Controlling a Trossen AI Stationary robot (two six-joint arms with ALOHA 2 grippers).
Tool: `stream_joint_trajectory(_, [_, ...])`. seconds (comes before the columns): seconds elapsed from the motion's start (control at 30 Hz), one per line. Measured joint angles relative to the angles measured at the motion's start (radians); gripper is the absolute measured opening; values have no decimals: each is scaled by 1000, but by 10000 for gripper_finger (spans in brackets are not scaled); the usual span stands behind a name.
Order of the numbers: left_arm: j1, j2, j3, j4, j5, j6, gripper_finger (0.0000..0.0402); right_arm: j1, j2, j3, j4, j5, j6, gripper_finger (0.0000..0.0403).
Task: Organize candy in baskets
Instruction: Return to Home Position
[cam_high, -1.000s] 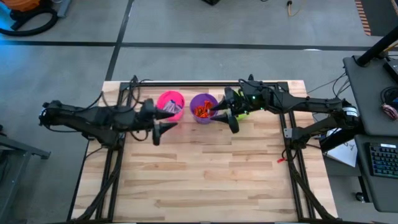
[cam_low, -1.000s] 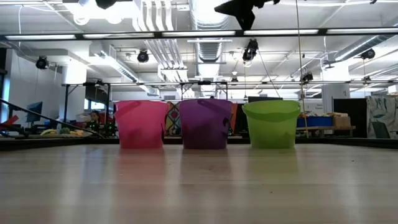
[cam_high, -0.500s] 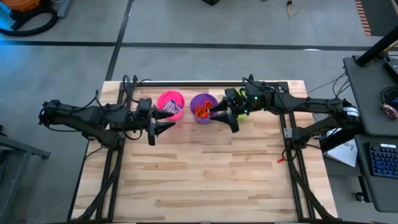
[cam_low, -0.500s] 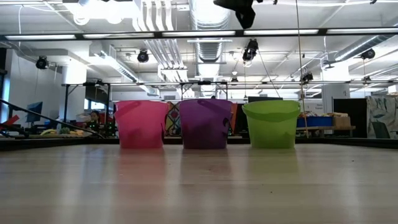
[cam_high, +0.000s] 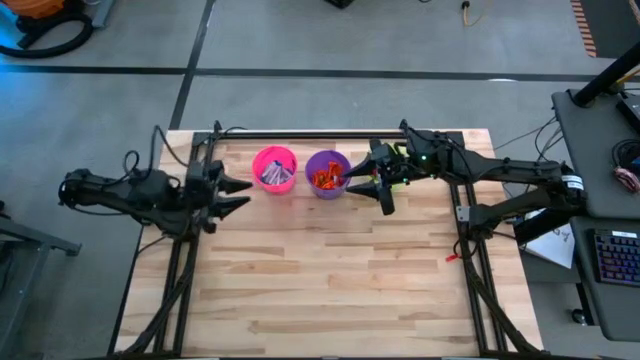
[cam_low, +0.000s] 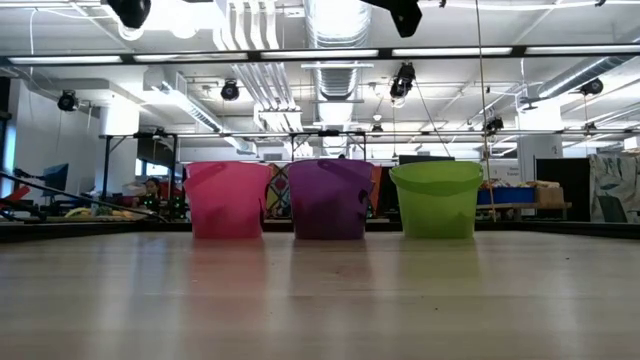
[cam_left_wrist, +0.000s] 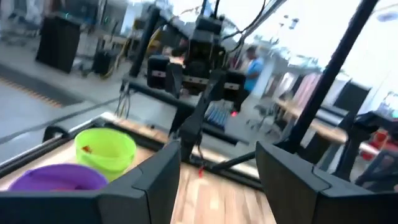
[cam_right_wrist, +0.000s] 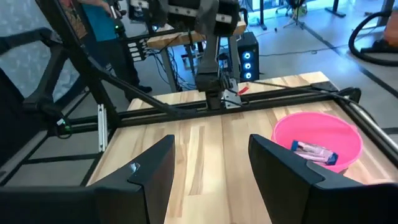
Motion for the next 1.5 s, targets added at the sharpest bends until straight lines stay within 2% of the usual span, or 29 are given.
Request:
stream_joint_trajectory(0.17, [1,-158,-166,142,5,66,191,-10,-41,-43,51,-7,-17,196])
stream_joint_trajectory(0.53, [2,-551,-368,128,4,90,191,-51,-134,-174,147,-34,-17,196])
stream_joint_trajectory(0.8, [3,-522,-449,184,7,54,191,-55,-197,-297,282,-28,51,196])
stream_joint_trajectory(1.13, [3,-547,-654,485,23,49,191,-60,-258,-400,340,-25,62,196])
stream_joint_trajectory(1.27, [3,-548,-649,431,27,41,191,-62,-289,-435,364,-25,58,196])
stream_joint_trajectory(1.4, [3,-550,-653,420,84,104,191,-61,-332,-487,369,-24,26,196])
stream_joint_trajectory(1.5, [3,-550,-655,353,112,121,191,-62,-367,-531,423,-16,-11,196])
